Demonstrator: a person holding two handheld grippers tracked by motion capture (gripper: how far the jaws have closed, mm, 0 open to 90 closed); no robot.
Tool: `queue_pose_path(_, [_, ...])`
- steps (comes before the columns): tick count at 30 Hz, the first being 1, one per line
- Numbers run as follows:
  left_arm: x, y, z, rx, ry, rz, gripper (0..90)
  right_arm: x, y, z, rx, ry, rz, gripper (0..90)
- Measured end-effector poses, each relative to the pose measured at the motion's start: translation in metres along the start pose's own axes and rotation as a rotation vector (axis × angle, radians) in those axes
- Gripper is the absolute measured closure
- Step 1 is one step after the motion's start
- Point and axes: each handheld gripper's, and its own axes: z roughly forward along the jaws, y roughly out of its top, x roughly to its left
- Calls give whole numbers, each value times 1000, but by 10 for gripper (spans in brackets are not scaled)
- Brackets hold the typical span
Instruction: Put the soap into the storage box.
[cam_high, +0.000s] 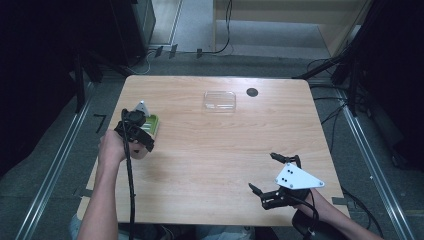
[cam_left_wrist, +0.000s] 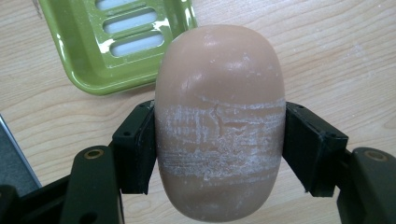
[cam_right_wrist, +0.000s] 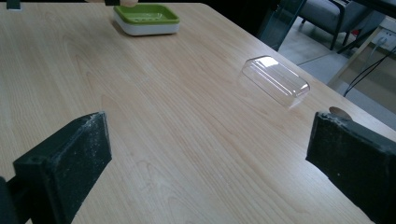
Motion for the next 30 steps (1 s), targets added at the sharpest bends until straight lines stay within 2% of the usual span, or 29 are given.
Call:
queue_pose_path(10, [9, 6, -3, -13, -2, -24, 338, 0, 0, 0, -1, 0, -1, 0])
queue_pose_path(22, [12, 17, -6, -19, 7, -14, 339, -1, 0, 0, -1, -1, 1, 0])
queue_pose_path(30, [17, 24, -2, -26, 7, -26, 338, 0, 0, 0, -1, -1, 1, 0])
